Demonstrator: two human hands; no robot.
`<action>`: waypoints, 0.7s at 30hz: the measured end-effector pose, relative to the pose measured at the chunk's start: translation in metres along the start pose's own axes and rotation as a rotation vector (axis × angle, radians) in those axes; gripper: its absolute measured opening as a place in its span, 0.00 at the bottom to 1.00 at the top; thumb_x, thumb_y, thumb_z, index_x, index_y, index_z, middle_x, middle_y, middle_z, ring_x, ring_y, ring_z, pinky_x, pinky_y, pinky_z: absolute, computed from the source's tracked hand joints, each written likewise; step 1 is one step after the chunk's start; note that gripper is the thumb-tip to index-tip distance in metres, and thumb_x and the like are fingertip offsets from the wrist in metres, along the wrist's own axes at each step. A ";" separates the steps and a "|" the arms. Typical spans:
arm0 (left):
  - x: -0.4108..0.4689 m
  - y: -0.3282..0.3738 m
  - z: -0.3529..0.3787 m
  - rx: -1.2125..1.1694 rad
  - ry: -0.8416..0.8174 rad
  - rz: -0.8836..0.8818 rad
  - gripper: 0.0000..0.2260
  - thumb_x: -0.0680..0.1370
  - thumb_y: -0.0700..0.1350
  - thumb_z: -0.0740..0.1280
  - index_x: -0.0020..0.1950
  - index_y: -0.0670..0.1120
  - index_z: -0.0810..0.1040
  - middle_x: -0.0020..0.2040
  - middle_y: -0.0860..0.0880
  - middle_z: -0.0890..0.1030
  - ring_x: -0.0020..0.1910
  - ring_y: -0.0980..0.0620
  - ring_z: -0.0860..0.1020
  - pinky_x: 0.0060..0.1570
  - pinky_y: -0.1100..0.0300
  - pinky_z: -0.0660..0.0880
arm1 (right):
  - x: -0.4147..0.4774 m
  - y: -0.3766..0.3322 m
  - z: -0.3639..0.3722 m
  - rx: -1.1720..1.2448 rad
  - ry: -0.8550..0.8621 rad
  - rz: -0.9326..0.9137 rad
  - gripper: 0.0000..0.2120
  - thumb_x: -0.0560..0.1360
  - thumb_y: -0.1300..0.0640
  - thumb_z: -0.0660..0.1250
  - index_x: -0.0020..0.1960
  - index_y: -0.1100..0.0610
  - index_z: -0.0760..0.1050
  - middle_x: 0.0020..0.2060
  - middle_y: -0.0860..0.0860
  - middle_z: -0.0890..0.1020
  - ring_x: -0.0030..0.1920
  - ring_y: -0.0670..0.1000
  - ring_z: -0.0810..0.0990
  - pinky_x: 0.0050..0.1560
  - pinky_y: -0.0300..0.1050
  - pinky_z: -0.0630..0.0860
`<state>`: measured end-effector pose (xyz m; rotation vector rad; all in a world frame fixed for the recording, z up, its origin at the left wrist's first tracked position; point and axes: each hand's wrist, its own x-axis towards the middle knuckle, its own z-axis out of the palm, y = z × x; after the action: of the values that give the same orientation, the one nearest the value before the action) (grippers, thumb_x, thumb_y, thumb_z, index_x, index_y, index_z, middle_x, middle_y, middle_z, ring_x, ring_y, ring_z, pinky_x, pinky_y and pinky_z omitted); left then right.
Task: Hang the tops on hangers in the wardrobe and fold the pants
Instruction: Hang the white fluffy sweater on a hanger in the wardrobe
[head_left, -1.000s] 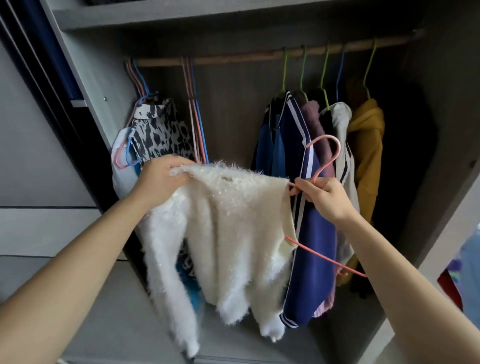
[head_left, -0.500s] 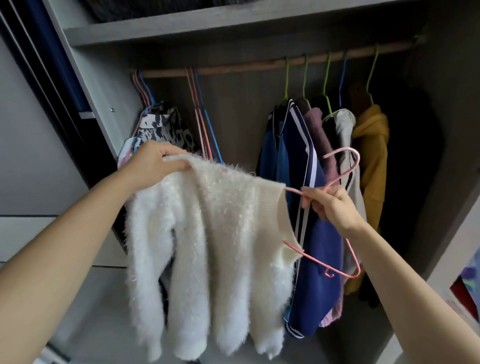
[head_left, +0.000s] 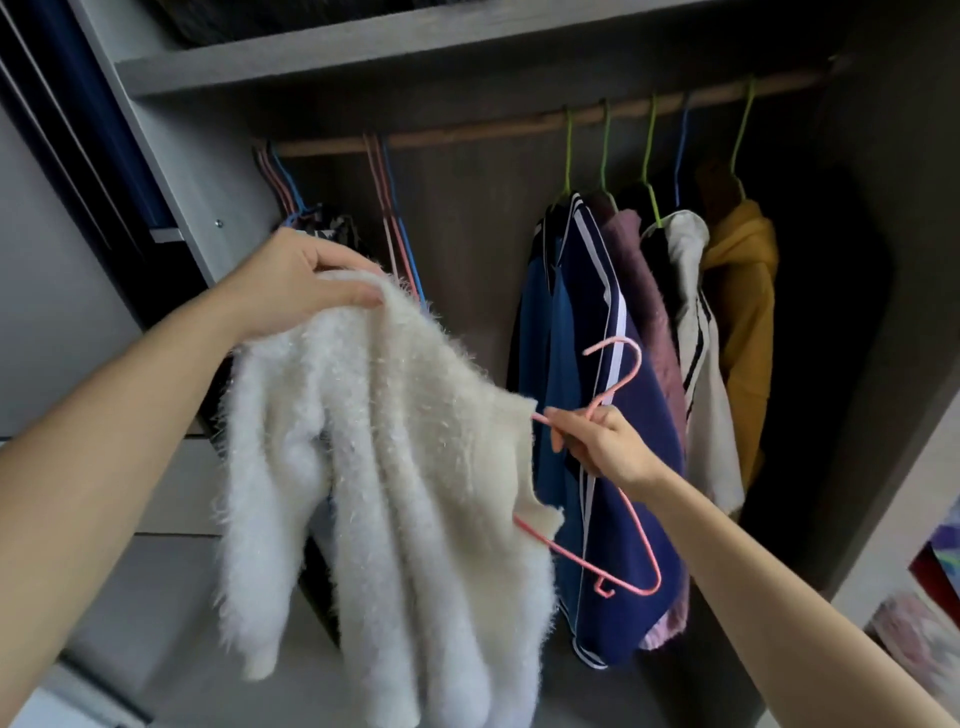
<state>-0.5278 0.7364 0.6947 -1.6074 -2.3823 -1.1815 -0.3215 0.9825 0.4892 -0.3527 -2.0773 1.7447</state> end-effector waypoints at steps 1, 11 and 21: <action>0.001 0.003 0.001 0.016 -0.031 0.014 0.07 0.71 0.49 0.77 0.46 0.59 0.86 0.44 0.59 0.85 0.43 0.64 0.82 0.37 0.75 0.75 | 0.001 0.000 0.001 -0.047 -0.007 0.000 0.23 0.80 0.45 0.66 0.30 0.55 0.77 0.21 0.49 0.63 0.22 0.47 0.58 0.23 0.37 0.57; 0.001 0.001 0.006 0.123 -0.008 0.088 0.07 0.71 0.51 0.77 0.49 0.57 0.86 0.46 0.61 0.83 0.48 0.65 0.80 0.47 0.78 0.71 | 0.010 -0.029 0.019 0.046 -0.002 -0.098 0.23 0.82 0.51 0.62 0.29 0.56 0.73 0.21 0.47 0.63 0.22 0.45 0.59 0.24 0.35 0.58; -0.011 -0.016 0.051 0.269 -0.068 0.097 0.05 0.78 0.50 0.69 0.52 0.55 0.84 0.46 0.60 0.82 0.50 0.62 0.76 0.52 0.66 0.71 | 0.008 -0.052 0.023 -0.075 -0.005 -0.201 0.26 0.82 0.51 0.62 0.30 0.66 0.75 0.20 0.47 0.65 0.22 0.44 0.61 0.26 0.30 0.63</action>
<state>-0.5169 0.7556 0.6452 -1.6743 -2.3497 -0.7632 -0.3360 0.9562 0.5379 -0.1546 -2.1053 1.5562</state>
